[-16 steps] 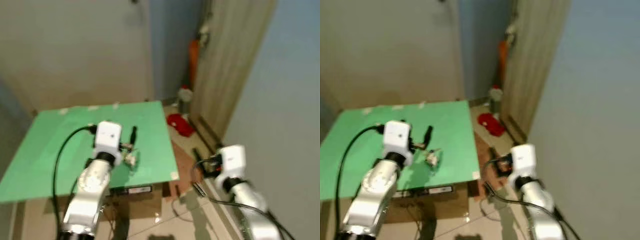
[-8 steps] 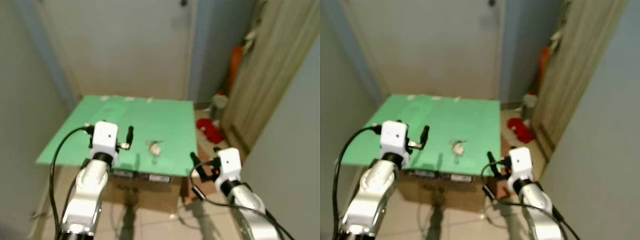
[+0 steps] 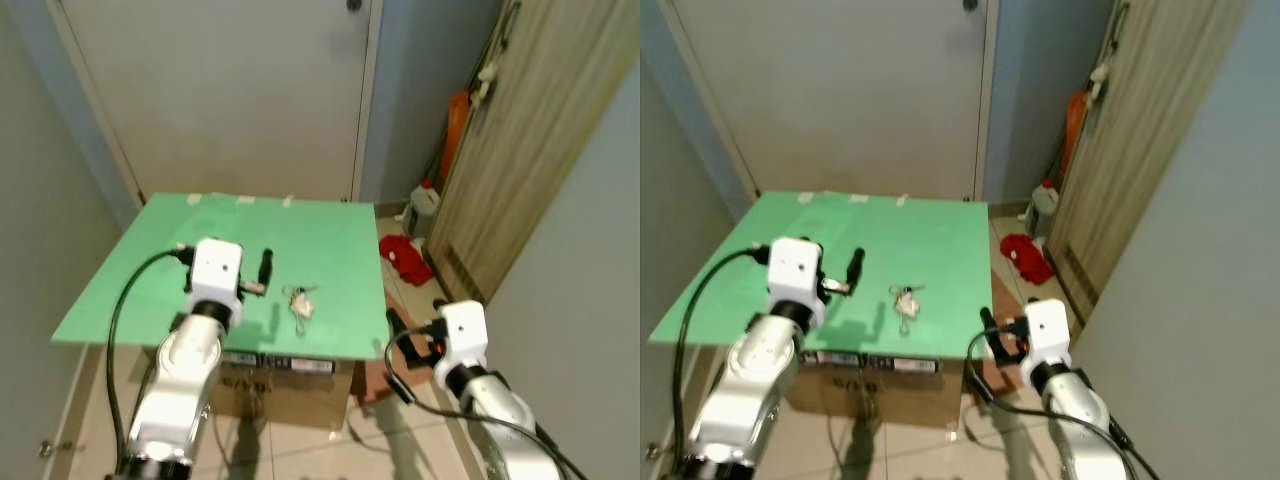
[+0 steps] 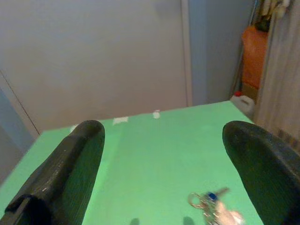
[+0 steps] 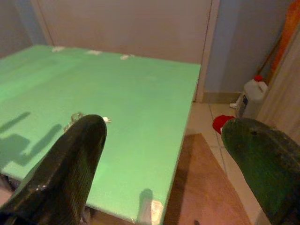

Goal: Hang keys on a hook

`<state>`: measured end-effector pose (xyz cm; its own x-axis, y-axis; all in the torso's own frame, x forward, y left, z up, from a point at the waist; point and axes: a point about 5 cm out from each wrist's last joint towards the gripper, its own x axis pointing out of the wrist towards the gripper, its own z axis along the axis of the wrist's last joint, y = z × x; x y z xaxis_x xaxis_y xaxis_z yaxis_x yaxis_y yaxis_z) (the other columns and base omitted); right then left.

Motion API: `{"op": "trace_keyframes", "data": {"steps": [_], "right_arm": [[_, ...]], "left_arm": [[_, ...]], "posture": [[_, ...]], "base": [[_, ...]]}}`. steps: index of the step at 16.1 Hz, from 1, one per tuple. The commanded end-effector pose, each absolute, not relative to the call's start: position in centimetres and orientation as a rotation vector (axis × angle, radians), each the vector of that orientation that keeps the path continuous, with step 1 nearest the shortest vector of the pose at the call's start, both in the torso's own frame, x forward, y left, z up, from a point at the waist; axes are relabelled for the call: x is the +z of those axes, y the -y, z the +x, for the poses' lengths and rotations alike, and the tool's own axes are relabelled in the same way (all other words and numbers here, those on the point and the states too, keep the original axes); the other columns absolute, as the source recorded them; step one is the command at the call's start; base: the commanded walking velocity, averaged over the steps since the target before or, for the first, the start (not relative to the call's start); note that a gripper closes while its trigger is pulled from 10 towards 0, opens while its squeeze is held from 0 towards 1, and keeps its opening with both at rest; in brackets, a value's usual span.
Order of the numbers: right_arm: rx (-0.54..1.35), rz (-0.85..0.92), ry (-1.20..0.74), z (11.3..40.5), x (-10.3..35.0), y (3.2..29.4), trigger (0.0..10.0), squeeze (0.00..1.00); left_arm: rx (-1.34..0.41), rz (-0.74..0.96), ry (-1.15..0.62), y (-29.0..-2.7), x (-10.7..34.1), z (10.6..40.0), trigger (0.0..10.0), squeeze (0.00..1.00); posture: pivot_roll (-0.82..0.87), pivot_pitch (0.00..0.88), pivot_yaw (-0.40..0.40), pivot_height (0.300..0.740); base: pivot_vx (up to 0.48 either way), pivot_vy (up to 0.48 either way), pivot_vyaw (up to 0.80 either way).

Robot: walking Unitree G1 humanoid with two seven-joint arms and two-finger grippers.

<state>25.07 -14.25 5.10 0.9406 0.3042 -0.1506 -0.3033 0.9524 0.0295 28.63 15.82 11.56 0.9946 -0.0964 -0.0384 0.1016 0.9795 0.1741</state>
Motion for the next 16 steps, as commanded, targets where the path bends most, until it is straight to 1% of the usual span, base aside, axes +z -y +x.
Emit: {"op": "trace_keyframes", "data": {"steps": [1, 8, 10, 12, 15, 16], "right_arm": [[0.290, 0.001, -0.154, 24.9, 5.0, 15.0, 10.0, 0.00], [0.288, -0.002, -0.164, 24.8, 4.7, 15.0, 10.0, 0.00], [0.288, -0.002, -0.167, 24.7, 4.6, 15.0, 10.0, 0.00], [0.290, -0.004, -0.171, 24.5, 4.6, 15.1, 10.0, 0.00], [0.291, -0.021, -0.171, 24.1, 4.9, 15.8, 10.0, 0.00], [0.292, -0.043, -0.181, 23.5, 5.1, 16.6, 10.0, 0.00]], "left_arm": [[-0.136, 0.145, -0.026, -15.2, 11.7, 28.9, 10.0, 0.00], [-0.146, 0.190, -0.038, -15.2, 11.7, 29.1, 10.0, 0.00], [-0.111, 0.165, -0.056, -15.3, 11.5, 29.1, 10.0, 0.00], [-0.029, 0.122, -0.109, -16.4, 10.7, 29.6, 10.0, 0.00], [-0.027, 0.133, -0.146, -16.3, 10.0, 30.2, 10.0, 0.00], [-0.018, 0.128, -0.172, -16.1, 9.6, 30.4, 10.0, 0.00]], "posture": [[-0.03, 0.000, 0.041, 0.740], [-0.03, 0.000, 0.041, 0.740], [-0.03, 0.000, 0.041, 0.740], [-0.04, 0.000, 0.036, 0.740], [-0.08, 0.000, 0.012, 0.740], [-0.09, 0.006, -0.005, 0.740]], "base": [[0.458, 0.000, 0.00], [0.472, 0.000, 0.00], [0.000, 0.000, 0.00], [0.000, 0.000, 0.00], [0.000, 0.000, 0.00], [0.000, 0.000, 0.00]]}}
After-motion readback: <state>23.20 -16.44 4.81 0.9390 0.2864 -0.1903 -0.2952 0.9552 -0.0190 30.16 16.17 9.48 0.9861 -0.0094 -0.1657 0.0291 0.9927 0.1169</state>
